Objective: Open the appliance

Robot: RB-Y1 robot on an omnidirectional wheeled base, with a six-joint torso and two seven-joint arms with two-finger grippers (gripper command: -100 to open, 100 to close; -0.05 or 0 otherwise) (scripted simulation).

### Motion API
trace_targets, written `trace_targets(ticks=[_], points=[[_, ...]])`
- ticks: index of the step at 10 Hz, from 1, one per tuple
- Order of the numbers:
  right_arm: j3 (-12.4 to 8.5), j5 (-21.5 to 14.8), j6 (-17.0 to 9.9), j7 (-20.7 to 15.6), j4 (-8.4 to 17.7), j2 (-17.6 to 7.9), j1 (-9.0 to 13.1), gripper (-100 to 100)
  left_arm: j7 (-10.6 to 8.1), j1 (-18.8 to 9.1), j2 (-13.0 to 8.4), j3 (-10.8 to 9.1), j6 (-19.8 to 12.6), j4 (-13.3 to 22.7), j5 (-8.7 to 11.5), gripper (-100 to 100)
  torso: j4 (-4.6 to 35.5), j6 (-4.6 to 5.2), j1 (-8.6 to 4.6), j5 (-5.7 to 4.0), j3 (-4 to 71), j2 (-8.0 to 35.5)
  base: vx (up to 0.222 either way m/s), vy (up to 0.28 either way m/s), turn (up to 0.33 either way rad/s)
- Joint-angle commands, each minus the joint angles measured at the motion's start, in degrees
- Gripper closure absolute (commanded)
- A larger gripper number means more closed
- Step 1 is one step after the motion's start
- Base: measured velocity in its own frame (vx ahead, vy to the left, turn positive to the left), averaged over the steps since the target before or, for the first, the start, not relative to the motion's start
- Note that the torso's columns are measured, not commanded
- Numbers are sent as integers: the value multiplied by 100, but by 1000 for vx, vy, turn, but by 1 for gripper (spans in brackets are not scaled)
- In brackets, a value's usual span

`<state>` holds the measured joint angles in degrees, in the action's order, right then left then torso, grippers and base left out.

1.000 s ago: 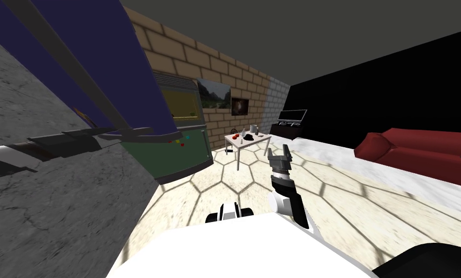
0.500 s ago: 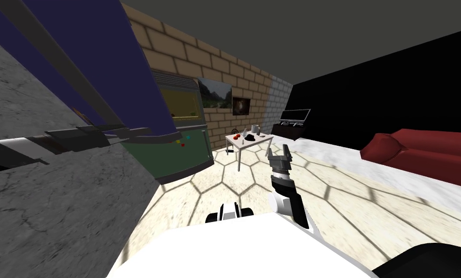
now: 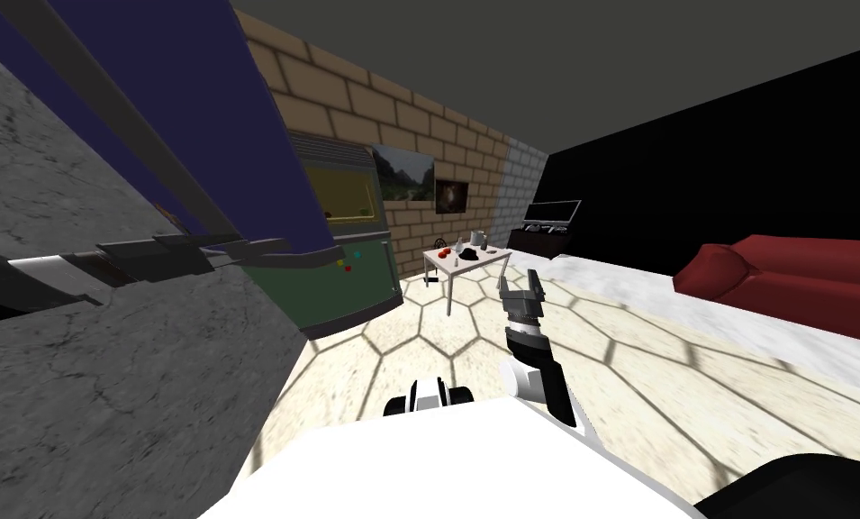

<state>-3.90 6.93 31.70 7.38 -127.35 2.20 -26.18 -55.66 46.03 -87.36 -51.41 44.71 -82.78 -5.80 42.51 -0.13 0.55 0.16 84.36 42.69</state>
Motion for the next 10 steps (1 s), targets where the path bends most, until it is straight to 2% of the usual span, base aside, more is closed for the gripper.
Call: trace_targets(ticks=[1, 6, 7, 8, 10], points=[[0, 0, 0, 0, 0, 0, 0, 0, 11, 12, 23, -47, 169, -130, 84, 100, -7, 1, -19, -5, 9, -18, -171, 207, 38], [0, 0, 0, 0, 0, 0, -1, 0, 24, 78, 35, -149, 540, -446, 208, 100, -21, 20, -63, -31, 47, -65, -159, 217, 20], [0, 0, 0, 0, 0, 0, -1, 0, 14, 86, -2, -120, 506, -408, 178, 100, -15, 18, -58, -33, 42, -54, -75, 94, -5], [1, 0, 0, 0, 0, 1, -2, 0, 32, 112, 8, -147, 678, -532, 237, 100, -26, 17, -85, -31, 47, -73, -93, 193, 13], [0, 0, 0, 0, 0, 1, -1, 0, 40, 124, 15, -160, 751, -589, 265, 100, -19, 14, -35, -13, 30, -46, -101, 200, -16]])
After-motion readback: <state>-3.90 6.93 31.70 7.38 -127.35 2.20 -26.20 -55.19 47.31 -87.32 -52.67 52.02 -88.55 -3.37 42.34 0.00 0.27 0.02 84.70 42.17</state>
